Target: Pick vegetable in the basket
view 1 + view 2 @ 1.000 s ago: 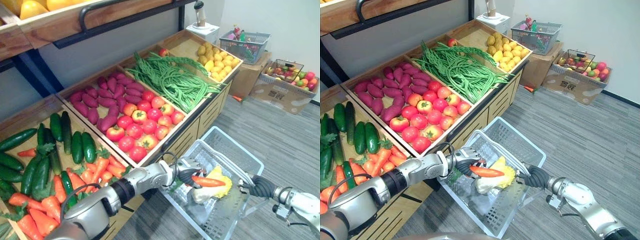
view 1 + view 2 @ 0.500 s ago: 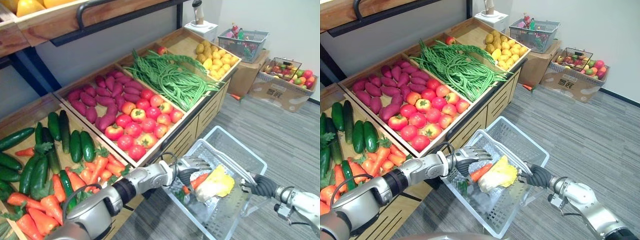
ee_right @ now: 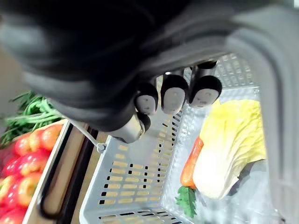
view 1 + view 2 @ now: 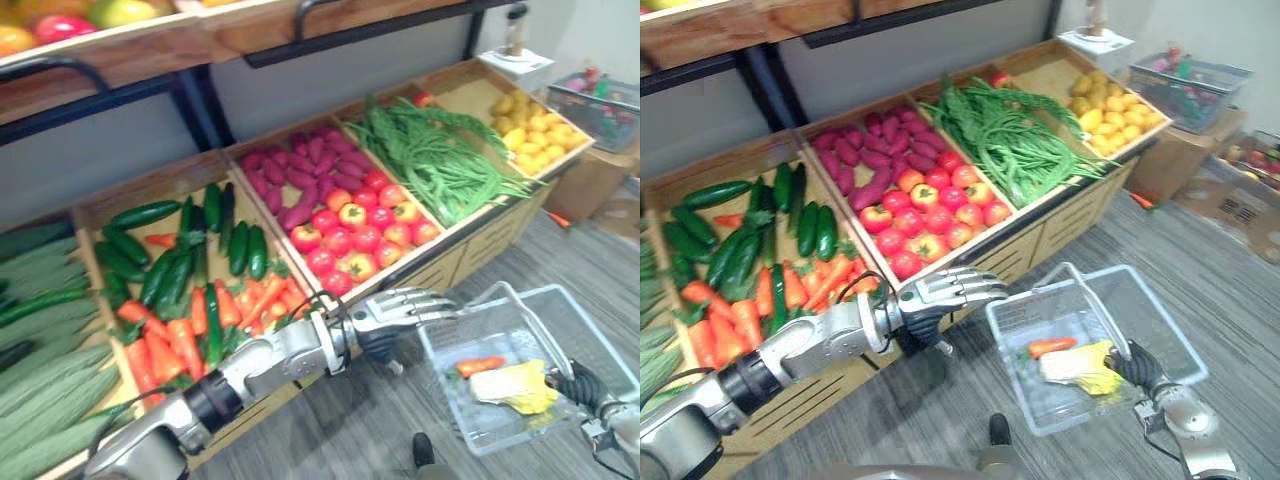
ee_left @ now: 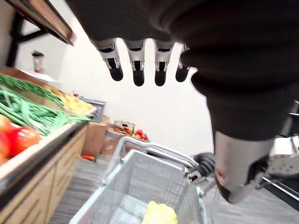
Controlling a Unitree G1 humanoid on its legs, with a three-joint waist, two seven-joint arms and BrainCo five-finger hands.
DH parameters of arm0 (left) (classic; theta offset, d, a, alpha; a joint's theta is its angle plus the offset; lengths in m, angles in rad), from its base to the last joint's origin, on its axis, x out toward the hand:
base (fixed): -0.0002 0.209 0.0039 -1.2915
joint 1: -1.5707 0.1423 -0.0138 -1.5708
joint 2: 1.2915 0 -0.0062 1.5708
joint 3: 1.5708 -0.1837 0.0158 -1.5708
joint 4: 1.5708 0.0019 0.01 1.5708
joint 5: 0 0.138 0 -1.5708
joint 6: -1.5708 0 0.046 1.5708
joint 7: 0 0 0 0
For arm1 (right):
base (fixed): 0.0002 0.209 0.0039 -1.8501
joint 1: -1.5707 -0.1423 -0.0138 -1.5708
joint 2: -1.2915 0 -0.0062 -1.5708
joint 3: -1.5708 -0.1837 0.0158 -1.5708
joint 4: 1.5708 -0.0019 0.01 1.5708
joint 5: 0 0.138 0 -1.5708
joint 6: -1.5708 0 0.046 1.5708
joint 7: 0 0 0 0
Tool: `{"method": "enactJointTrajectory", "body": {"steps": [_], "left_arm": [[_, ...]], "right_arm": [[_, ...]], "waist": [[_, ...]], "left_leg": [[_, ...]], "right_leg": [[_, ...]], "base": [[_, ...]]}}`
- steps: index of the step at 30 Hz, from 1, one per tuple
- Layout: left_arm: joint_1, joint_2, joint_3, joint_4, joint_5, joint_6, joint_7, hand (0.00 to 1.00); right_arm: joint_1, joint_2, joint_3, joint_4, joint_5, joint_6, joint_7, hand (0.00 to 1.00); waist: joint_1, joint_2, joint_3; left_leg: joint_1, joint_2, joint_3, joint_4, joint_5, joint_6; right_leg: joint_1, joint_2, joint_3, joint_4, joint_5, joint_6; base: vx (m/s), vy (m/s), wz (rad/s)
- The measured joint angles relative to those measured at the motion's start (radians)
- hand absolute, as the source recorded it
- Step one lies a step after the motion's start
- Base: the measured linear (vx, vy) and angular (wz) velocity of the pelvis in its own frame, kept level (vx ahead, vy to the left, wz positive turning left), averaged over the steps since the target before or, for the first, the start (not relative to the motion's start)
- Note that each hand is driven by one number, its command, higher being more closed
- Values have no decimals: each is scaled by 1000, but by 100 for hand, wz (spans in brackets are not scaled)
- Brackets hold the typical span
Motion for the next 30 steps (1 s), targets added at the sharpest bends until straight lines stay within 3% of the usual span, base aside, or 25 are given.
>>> {"method": "enactJointTrajectory", "body": {"steps": [2, 3, 6, 9, 12, 15, 17, 18, 19, 24, 30], "left_arm": [[34, 7, 53, -46, 0, 0, 8, 0], [105, 16, 141, -117, -1, 1, 36, 0], [216, 16, 270, -218, -19, 2, 79, 0], [309, -13, 367, -261, -42, 4, 100, 0], [445, -116, 523, -296, -81, 17, 123, 0], [569, -267, 697, -297, -101, 51, 177, 0], [631, -401, 807, -262, -149, 98, 218, 0], [640, -419, 827, -245, -157, 109, 233, 0], [649, -439, 866, -180, -157, 130, 269, 0], [666, -497, 1021, 218, -158, 236, 367, 0], [667, -494, 1144, 713, -226, 280, 385, 0]], "right_arm": [[-15, 31, -55, 66, -4, 5, -27, 100], [-38, 80, -141, 166, -4, 13, -71, 100], [-56, 150, -275, 299, -1, 17, -150, 100], [-71, 191, -350, 392, 7, 18, -185, 100], [-76, 251, -414, 498, 20, 34, -238, 100], [-70, 326, -447, 566, 51, 43, -268, 100], [-59, 371, -475, 602, 56, 54, -281, 100], [-54, 380, -477, 603, 56, 62, -283, 100], [-50, 396, -477, 603, 56, 72, -285, 100], [-46, 443, -475, 587, 79, 76, -316, 100], [-30, 504, -472, 549, 93, 76, -343, 100]], "waist": [[10, 0, 0], [25, 1, 0], [52, 0, -3], [66, -1, -3], [100, -10, -4], [123, -46, -13], [148, -47, -12], [154, -45, -13], [166, -46, -13], [166, -51, -23], [161, -73, -43]], "left_leg": [[-2, -3, -35, -7, 13, 3], [-6, -4, -91, -13, 26, 10], [-45, -10, -187, -18, 48, 17], [-74, -19, -246, -22, 73, 26], [-96, -27, -318, -23, 95, 29], [-125, -41, -378, -28, 112, 21], [-141, -37, -424, -30, 130, 14], [-142, -37, -430, -30, 134, 14], [-138, -34, -434, -30, 136, 12], [-145, -27, -461, -30, 140, 13], [-139, -29, -475, -30, 135, 7]], "right_leg": [[17, -7, -34, 0, 0, 0], [45, -15, -83, 1, 0, 0], [66, -32, -167, 5, 0, 0], [73, -42, -225, 5, -2, 1], [100, -50, -295, 3, -12, 3], [116, -63, -336, 5, -70, 14], [118, -56, -375, 23, -96, 6], [122, -53, -383, 23, -98, 4], [132, -47, -391, 22, -101, -1], [139, -36, -421, 15, -109, -2], [165, -32, -438, -11, -105, -8]], "base": [[-33, -16, 84], [-34, -4, 80], [-52, 0, 99], [-32, 2, 74], [-35, 12, 73], [-46, -10, 64], [-71, -22, 56], [-57, -5, 35], [-41, 0, 24], [-35, -6, 12], [53, -8, 7]]}}
